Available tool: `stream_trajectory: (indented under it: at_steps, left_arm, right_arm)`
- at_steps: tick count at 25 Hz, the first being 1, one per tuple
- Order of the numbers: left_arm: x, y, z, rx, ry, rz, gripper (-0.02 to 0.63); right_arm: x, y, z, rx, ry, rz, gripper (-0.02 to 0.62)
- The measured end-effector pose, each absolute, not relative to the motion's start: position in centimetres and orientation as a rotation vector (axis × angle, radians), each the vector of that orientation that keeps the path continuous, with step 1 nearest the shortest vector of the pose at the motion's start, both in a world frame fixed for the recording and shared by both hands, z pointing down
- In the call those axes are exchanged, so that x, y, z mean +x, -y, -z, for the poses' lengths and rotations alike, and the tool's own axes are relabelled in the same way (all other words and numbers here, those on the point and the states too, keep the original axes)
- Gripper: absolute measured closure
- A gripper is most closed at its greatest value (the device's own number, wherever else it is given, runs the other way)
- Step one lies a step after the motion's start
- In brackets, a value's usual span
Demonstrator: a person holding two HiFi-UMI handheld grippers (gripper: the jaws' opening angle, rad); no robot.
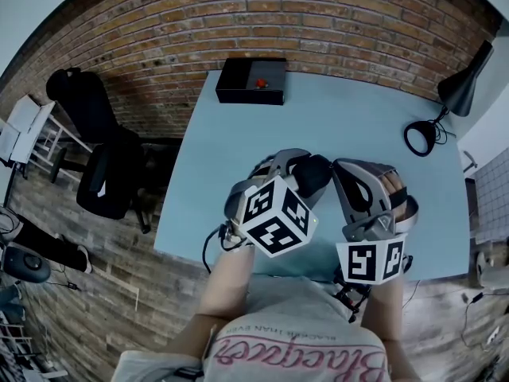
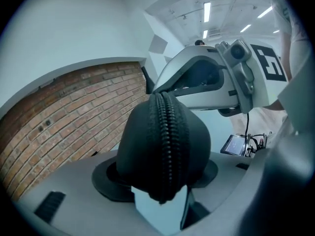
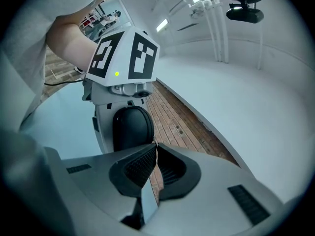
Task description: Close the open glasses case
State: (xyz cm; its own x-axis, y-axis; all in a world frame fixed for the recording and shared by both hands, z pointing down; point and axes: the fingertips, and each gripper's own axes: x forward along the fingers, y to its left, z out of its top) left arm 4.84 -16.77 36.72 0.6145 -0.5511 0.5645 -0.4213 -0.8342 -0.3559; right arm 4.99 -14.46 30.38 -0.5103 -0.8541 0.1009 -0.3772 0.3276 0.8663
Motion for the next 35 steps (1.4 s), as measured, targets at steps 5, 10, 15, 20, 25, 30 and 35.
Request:
stream_trajectory:
  at_steps: [5,10,15,20,25,30,35]
  left_arm:
    - [4.5,17.3,-37.8,-2.597,-0.844,1.125,0.35]
    - [4.4,18.2,-37.3,-2.546,-0.895,1.047,0.345]
    - [4.7,18.2,-36.3,-2.578,-0.886,0.887,0.345]
    - [4.9,17.6,-34.3,-2.639,-0.838,0.656,0.345]
    - [5.6,16.5,-32.3,-2.75,-0.757,0.422,0.344]
    - [5.6,15.8,-31.1,-2.803,-0.713,0.299,0.344]
    - [5.4,15.6,-31.5,-2.842,-0.719,0.398,0.347]
  right_arm:
    - [4.6,14.3,-30.6,1.055,2.023,1.12,0.572]
    - [4.6,14.9,-30.4,1.097,2.203,0.97,0.572]
    - [5.2,15.3,-29.4,1.139,2.325,0.861,0.572]
    - [6.3,15.6,-27.9,1.259,2.585,0.617,0.572]
    - [8.0,15.3,-27.5,1.258,2.828,0.387,0.572]
    - [8.9,15.6,-27.4,1.293,2.895,0.269,0.572]
    - [9.8,16.7,-29.1,1.365,2.662,0.396,0.574]
